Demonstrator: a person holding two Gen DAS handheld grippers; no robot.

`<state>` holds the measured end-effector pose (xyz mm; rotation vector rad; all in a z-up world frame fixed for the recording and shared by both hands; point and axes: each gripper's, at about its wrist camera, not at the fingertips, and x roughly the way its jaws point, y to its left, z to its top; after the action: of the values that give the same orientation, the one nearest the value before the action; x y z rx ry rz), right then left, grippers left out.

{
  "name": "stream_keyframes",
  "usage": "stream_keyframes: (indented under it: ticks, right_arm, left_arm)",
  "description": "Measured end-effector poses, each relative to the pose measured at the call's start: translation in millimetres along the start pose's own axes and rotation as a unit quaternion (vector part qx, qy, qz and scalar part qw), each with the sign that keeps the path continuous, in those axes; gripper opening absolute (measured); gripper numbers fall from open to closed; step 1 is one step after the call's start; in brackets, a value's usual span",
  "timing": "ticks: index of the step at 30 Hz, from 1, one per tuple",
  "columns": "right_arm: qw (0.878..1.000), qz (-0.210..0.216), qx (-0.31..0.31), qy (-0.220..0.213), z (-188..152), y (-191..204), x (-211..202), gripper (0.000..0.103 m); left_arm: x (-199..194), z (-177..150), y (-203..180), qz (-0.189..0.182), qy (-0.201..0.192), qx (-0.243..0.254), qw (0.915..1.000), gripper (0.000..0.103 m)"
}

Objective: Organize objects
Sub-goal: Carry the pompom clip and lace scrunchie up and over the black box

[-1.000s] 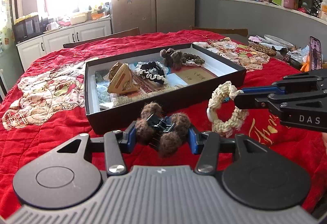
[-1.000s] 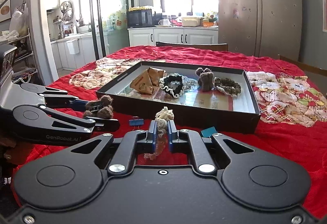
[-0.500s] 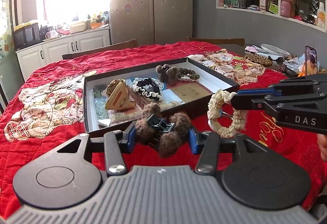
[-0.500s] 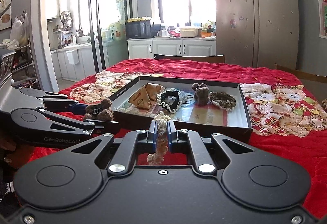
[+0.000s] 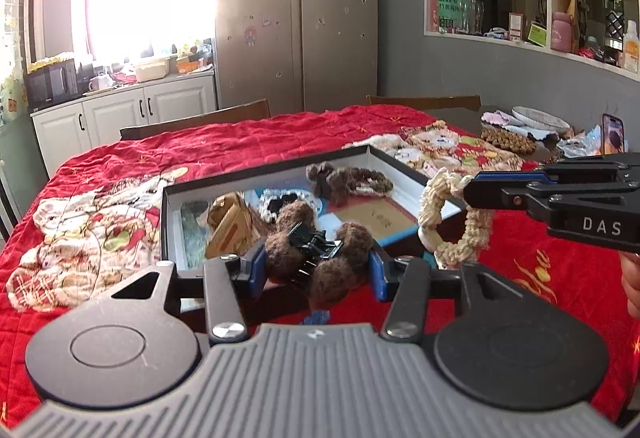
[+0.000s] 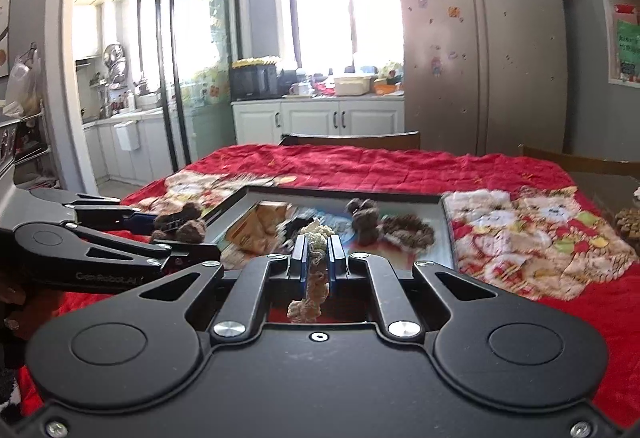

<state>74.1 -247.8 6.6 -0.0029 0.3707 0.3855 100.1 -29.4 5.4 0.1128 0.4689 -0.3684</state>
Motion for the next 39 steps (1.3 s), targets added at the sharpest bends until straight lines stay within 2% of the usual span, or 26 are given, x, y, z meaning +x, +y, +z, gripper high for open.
stream_keyframes:
  ticks: [7,12,20,27,32,39]
  right_arm:
    - [1.000,-0.019,0.022,-0.007,17,-22,19,0.009]
    - [0.999,-0.030,0.039,-0.005,30,-40,40,0.009]
    - [0.996,-0.039,0.076,0.001,40,-66,80,0.009]
    - [0.991,-0.039,0.126,0.010,36,-85,120,0.009]
    - [0.987,-0.037,0.154,0.017,28,-98,144,0.009]
    - [0.986,-0.029,0.162,0.016,18,-104,162,0.009]
  left_arm:
    - [20,19,5,-0.003,0.003,-0.008,1.0000,0.053]
    - [35,31,5,0.013,0.000,0.000,0.9999,0.053]
    - [72,45,13,0.037,0.005,-0.017,0.9992,0.053]
    - [102,49,19,0.066,0.012,-0.026,0.9974,0.053]
    - [120,47,23,0.062,0.019,-0.043,0.9970,0.053]
    - [140,44,23,0.057,0.027,-0.046,0.9969,0.053]
